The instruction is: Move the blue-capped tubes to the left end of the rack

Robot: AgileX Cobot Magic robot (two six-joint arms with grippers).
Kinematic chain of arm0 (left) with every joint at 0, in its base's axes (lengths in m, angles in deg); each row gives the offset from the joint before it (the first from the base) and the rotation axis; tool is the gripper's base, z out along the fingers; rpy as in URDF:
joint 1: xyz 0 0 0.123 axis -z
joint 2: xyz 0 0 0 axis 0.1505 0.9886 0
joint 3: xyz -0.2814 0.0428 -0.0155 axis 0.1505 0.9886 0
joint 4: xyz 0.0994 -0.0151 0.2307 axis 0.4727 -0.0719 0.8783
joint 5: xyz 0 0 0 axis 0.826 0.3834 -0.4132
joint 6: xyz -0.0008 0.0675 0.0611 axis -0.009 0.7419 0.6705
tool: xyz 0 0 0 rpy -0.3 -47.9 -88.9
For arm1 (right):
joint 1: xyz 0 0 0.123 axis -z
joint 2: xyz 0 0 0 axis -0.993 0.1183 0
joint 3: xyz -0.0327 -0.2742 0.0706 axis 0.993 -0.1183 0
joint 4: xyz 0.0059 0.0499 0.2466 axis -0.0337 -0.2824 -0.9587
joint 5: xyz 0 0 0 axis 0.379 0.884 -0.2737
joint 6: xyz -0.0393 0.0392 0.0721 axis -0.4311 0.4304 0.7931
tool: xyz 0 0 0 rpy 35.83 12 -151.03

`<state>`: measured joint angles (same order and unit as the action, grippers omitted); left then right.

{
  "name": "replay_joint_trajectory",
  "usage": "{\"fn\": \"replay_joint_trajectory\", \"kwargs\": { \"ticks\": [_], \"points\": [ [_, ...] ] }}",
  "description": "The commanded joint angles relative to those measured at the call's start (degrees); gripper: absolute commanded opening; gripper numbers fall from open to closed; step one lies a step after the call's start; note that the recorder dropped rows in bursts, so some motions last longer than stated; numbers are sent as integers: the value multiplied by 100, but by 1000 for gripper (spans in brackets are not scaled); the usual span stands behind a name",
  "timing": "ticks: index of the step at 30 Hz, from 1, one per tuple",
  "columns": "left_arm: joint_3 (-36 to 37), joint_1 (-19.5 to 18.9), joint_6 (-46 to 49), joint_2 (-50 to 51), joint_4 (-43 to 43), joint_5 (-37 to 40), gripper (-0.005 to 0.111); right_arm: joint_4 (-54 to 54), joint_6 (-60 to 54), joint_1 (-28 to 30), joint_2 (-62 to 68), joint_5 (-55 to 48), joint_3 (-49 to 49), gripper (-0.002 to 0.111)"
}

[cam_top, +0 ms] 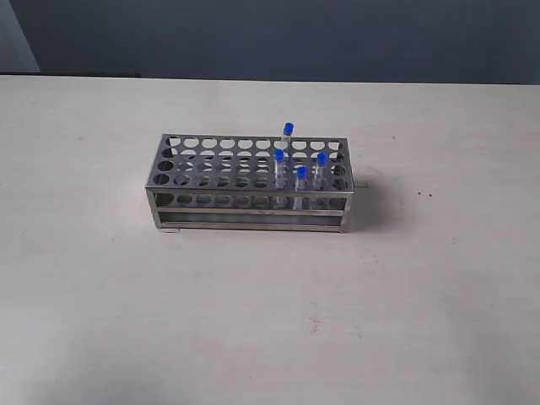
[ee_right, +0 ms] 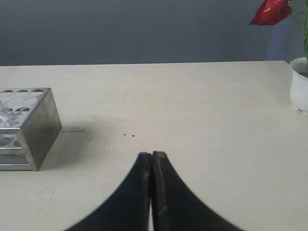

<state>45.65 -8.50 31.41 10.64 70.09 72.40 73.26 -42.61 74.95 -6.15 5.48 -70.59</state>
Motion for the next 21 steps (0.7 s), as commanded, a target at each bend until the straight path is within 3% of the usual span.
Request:
{"fn": "replay_joint_trajectory", "kwargs": {
  "ticks": [1,7,10,14,21],
  "points": [
    [-11,39,-20,26,-14,-77,0,54,-9,27,-41,83,-22,-1],
    [-11,39,-20,26,-14,-77,0,-160,249,27,-41,612,-22,-1],
    [-11,39,-20,26,-14,-77,0,-1590,1227,27,-41,1584,-22,-1],
    [-11,39,-20,26,-14,-77,0,-3388,1691,27,-41,2710,-22,-1],
    [-11,39,-20,26,-14,-77,0,-3421,1661,27,-41,3527,-22,-1]
  ]
}}
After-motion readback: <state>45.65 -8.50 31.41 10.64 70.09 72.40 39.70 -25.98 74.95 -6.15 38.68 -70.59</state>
